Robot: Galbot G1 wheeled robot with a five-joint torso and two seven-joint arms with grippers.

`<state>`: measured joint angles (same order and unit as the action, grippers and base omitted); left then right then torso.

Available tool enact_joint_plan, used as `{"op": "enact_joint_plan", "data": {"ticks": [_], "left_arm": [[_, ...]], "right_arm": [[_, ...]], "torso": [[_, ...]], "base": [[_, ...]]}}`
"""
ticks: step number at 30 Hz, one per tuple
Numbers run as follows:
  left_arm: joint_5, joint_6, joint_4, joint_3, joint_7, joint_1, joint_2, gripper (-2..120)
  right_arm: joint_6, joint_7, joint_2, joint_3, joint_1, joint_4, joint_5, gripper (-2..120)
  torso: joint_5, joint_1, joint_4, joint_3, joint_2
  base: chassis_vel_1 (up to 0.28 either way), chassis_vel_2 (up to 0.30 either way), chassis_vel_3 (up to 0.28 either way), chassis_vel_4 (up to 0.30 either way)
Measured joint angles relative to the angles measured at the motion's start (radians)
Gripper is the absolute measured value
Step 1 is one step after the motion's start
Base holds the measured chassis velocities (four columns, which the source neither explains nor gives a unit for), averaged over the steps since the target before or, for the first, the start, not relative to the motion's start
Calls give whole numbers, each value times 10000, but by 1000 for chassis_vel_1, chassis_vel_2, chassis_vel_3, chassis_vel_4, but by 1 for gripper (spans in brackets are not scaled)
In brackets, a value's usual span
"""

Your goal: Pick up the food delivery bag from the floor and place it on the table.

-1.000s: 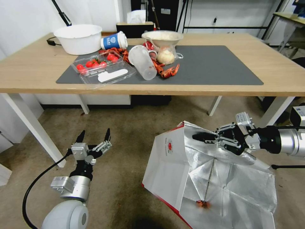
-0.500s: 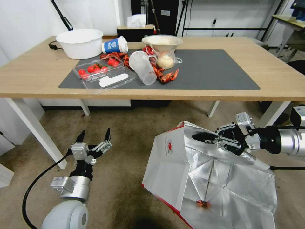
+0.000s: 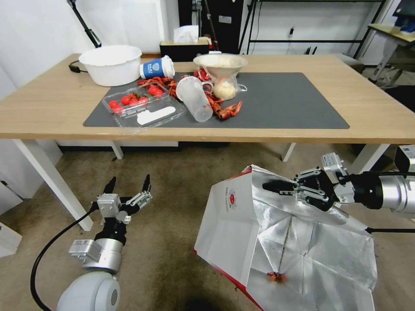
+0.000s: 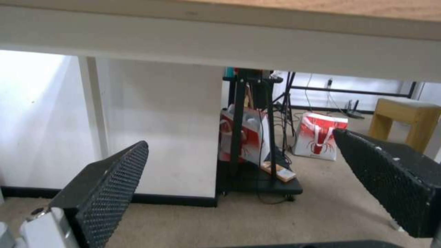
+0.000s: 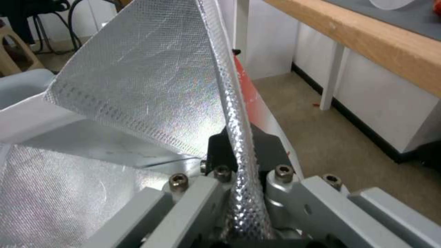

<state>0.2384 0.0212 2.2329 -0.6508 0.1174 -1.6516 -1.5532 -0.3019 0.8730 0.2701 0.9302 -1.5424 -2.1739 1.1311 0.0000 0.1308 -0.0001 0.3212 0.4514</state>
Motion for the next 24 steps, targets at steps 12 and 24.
{"op": "enact_joint_plan", "data": {"ticks": [12, 24], "left_arm": [[12, 2, 8, -8, 1, 5, 10, 100], [15, -10, 28, -5, 8, -10, -7, 100]], "right_arm": [[-5, 13, -18, 6, 3, -3, 16, 0], [-11, 84, -25, 8, -24, -18, 19, 0]], "torso": [[0, 172, 0, 308, 478], [0, 357, 0, 613, 967]], "base": [[0, 0, 0, 0], [0, 0, 0, 0]]}}
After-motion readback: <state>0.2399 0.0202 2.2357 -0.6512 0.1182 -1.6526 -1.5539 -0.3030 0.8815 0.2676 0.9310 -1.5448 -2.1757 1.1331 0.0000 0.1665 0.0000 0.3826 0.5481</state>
